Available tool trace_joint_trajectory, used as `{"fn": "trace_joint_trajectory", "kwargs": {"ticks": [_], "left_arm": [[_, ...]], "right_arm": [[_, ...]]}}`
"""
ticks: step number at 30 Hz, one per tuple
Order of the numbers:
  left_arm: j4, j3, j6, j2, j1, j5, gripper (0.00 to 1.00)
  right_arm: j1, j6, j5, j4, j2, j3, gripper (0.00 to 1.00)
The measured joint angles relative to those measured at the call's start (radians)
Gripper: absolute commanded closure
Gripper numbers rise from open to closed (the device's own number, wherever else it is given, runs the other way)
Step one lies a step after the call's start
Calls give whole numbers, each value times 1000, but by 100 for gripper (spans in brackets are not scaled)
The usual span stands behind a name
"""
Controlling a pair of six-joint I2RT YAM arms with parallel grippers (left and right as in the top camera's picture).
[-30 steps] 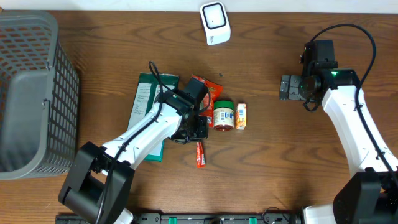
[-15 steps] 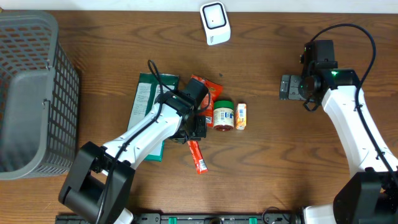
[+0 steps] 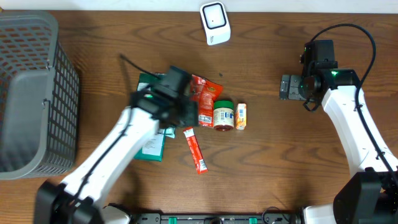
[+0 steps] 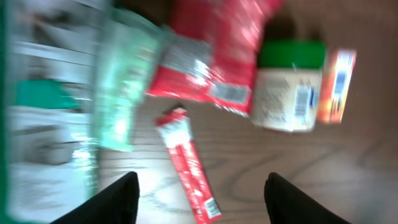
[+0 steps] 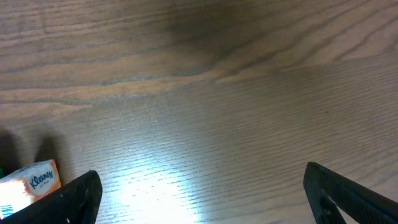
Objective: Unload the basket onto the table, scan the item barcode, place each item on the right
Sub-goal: 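Raise the left gripper and pull it back left beside the gloves pack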
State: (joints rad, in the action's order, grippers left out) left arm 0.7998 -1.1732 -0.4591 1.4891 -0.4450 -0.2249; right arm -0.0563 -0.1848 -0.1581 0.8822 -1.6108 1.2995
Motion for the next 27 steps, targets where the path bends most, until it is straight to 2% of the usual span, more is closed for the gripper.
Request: {"fn": "trace_joint_trajectory", "kwargs": {"ticks": [7, 10, 11, 12, 27], "left_arm": [[10, 0, 11, -123, 225, 40, 32], [12, 0, 13, -130, 278, 46, 27], [13, 0, 14, -130, 286, 48, 17], [15, 0, 14, -130, 291, 48, 15], [21, 0, 15, -130, 293, 48, 14]], "right_arm": [[0, 0, 0, 0, 0, 0, 1], [0, 0, 0, 0, 0, 0, 1], [0, 0, 0, 0, 0, 0, 1], [0, 0, 0, 0, 0, 0, 1], [0, 0, 0, 0, 0, 0, 1]]}}
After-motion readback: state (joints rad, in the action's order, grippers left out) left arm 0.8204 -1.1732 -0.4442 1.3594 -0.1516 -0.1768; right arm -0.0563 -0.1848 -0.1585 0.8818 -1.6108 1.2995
